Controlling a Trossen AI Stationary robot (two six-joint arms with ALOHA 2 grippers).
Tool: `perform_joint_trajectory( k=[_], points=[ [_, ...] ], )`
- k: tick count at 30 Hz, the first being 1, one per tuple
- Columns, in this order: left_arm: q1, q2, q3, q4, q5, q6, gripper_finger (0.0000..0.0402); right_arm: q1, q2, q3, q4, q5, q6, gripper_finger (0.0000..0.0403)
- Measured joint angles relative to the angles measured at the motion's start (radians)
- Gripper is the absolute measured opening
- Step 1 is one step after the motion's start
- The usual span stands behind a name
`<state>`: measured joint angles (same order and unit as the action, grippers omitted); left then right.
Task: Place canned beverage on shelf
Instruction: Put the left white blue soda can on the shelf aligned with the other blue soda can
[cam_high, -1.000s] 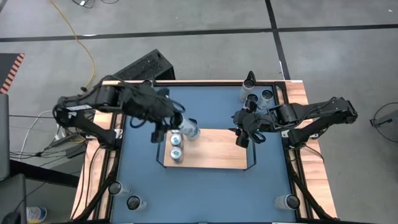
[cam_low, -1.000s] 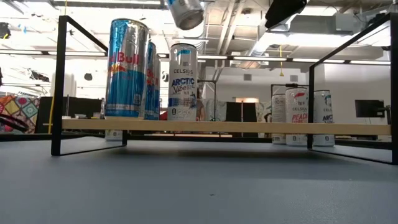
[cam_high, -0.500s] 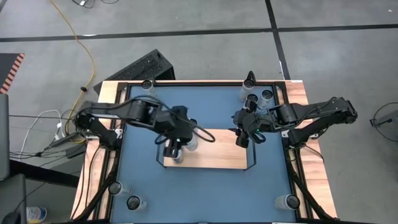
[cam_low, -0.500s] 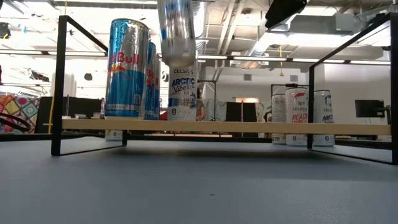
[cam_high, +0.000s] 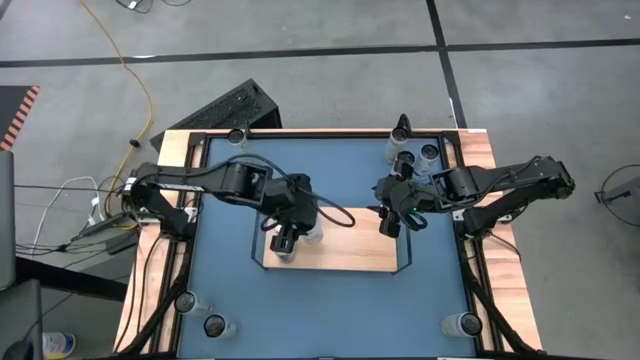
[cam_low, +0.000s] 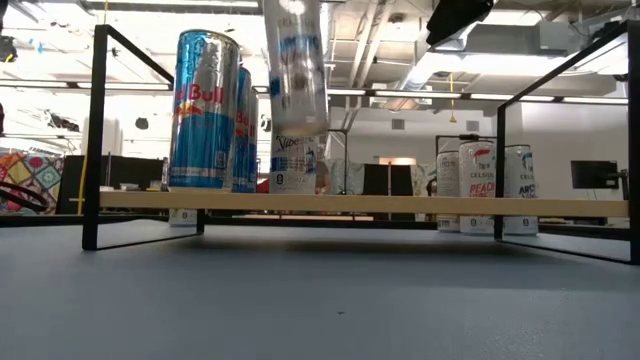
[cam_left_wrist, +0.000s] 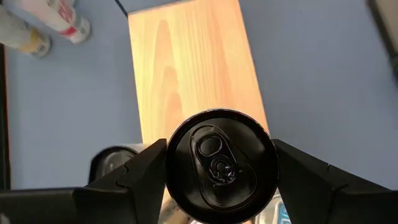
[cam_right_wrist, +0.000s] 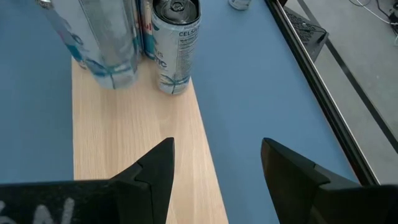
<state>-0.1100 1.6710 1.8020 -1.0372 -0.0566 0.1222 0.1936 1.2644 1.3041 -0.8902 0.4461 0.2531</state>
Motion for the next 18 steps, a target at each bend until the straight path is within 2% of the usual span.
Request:
perform_joint_trajectory(
  k=[18],
  points=[
    [0.033, 0.0, -0.148, 0.094, -0.023, 0.015, 0.0234, 0.0, 0.0, 0.0, -0.011, 0.0, 0.0, 0.0219]
  ],
)
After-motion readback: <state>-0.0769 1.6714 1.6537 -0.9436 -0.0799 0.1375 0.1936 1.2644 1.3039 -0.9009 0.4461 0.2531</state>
